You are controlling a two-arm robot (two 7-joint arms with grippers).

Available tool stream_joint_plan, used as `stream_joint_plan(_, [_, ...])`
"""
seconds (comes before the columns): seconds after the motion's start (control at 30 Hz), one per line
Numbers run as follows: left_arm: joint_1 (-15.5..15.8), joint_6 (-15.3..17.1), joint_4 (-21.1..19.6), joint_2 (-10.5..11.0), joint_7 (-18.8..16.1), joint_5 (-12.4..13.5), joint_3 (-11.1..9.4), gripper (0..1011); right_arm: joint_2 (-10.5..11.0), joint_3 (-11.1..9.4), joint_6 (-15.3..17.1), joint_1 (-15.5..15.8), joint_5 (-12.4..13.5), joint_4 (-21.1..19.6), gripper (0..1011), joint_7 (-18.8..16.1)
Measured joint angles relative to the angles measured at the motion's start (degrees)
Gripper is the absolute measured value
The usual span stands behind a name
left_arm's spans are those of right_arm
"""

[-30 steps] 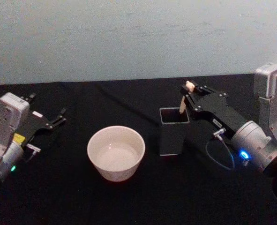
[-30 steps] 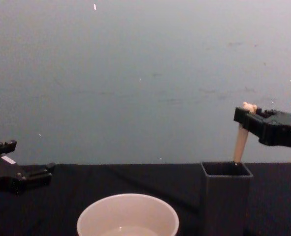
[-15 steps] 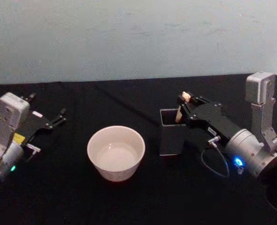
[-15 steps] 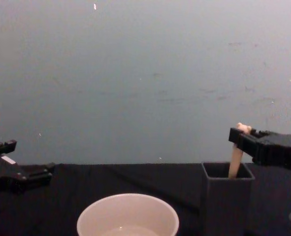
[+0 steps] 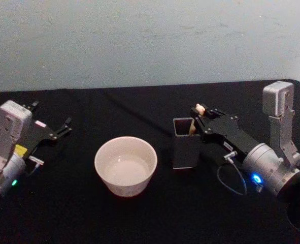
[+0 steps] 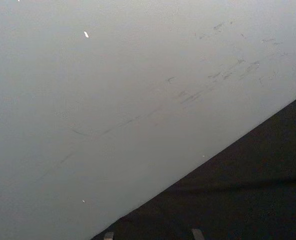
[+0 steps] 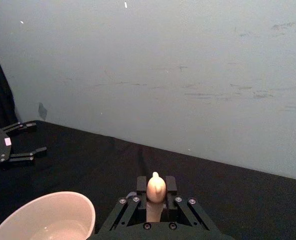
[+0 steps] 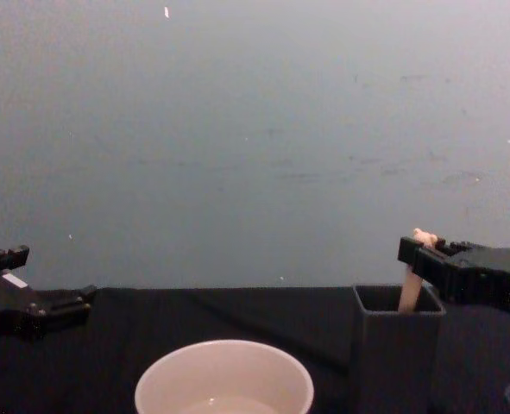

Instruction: Pick up the stirring spoon with one hand, stir inside the cup, then place it back in its original position.

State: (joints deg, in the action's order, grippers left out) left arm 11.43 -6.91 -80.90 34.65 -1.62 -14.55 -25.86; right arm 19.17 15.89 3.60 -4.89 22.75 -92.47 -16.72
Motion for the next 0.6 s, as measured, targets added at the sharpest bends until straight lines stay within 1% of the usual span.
stream_joint_plan(0.6, [0.0, 0.0, 0.0, 0.0, 0.0, 0.0, 0.0, 1002, -0.47, 0.03, -0.36, -0.33, -1.51, 0.93, 212, 0.34])
